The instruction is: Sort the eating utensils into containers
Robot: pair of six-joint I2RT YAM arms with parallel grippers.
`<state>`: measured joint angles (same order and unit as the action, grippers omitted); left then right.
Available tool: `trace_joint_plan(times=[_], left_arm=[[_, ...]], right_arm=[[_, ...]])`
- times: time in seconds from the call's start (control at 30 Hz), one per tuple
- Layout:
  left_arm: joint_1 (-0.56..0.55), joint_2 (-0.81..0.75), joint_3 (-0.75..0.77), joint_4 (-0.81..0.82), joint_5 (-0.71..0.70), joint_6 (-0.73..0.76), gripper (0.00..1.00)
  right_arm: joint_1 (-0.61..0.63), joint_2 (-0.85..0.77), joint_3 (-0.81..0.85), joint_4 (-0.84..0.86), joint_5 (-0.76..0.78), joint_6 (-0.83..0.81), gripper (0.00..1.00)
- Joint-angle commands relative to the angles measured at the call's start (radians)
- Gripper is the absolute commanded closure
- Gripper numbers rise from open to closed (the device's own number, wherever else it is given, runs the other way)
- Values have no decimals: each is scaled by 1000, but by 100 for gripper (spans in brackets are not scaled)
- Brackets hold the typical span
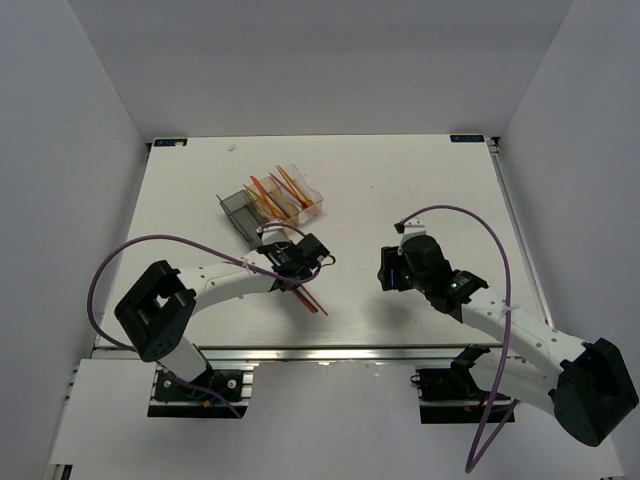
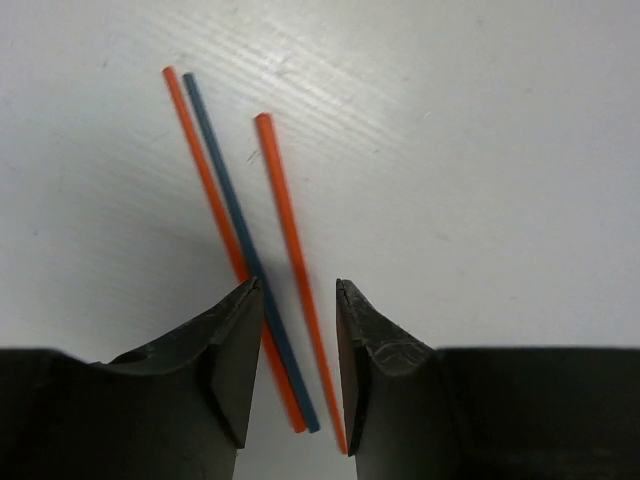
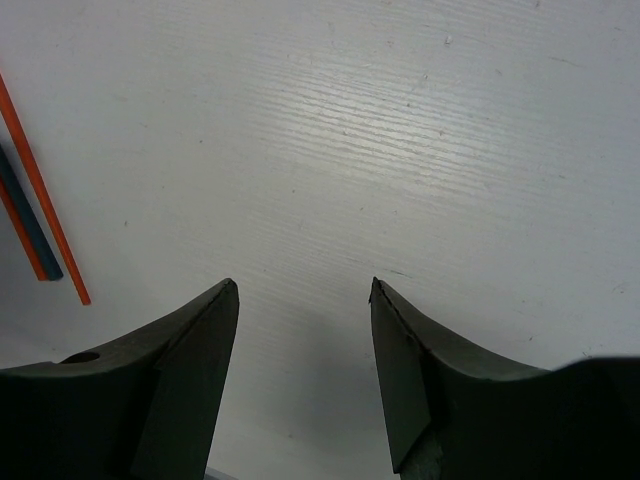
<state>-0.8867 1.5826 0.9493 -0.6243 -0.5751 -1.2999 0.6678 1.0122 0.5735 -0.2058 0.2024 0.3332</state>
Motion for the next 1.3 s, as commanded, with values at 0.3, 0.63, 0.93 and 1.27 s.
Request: trace_joint_plan(times=[0.3,0.63,0.93,1.27], left_arm=[[45,117,123,-38,-55,42,60],[75,160,97,3,-35,45,63],[98,206,74,40,-14,51,67],[98,228,57,57,32,63,99]], right_arm=[[-5,-9,-15,34,52,-6,39],[-5,9,-15,43,54,-10,39],[-4,19,-20,52,52,-14,39],[-5,0,-24,51,63,-10,40]])
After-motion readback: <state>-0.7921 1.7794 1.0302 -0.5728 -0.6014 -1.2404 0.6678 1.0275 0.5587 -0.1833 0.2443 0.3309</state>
